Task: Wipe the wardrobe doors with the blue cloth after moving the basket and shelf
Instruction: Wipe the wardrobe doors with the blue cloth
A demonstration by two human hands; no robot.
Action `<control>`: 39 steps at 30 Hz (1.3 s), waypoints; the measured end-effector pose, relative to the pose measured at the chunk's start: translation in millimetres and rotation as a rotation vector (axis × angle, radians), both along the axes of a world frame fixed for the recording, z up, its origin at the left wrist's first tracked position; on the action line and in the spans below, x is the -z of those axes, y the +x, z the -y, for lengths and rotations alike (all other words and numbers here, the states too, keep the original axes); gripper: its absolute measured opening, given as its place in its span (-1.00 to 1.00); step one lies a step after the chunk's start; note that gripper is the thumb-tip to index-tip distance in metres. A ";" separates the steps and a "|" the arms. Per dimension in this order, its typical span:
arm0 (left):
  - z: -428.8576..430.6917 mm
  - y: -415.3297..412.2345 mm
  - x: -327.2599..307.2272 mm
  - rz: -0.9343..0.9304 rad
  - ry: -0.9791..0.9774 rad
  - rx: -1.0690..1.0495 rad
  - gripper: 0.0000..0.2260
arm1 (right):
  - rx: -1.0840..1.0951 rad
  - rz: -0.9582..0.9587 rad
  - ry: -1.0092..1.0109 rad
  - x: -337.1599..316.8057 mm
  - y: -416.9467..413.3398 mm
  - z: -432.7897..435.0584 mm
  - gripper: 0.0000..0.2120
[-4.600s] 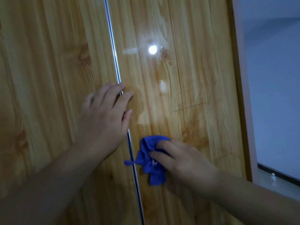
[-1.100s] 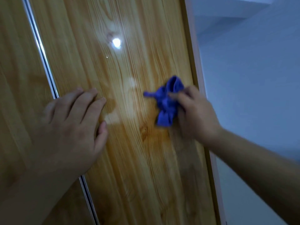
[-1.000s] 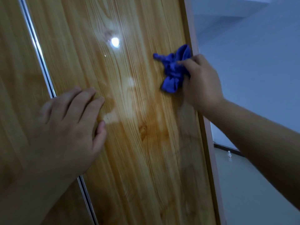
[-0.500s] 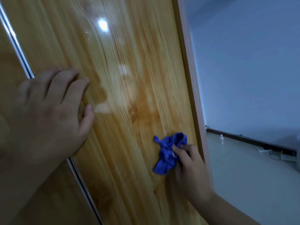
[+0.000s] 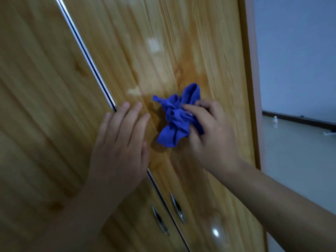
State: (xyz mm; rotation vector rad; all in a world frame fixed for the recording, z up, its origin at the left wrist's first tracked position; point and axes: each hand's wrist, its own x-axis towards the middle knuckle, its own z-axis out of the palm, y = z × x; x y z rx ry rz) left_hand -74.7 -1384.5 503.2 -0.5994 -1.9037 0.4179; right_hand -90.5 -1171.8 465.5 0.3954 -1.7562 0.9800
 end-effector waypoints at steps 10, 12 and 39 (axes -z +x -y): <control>19.9 -11.1 18.6 0.022 0.035 -0.094 -0.47 | 0.041 -0.134 0.115 44.5 -29.2 69.8 -0.73; 20.3 -11.6 18.3 0.018 0.031 -0.098 -0.46 | 0.011 -0.087 0.154 83.5 -18.5 74.6 -0.72; 21.9 -12.2 17.0 0.051 0.032 -0.058 -0.44 | 0.164 0.120 -0.056 61.0 -40.8 -3.7 -0.63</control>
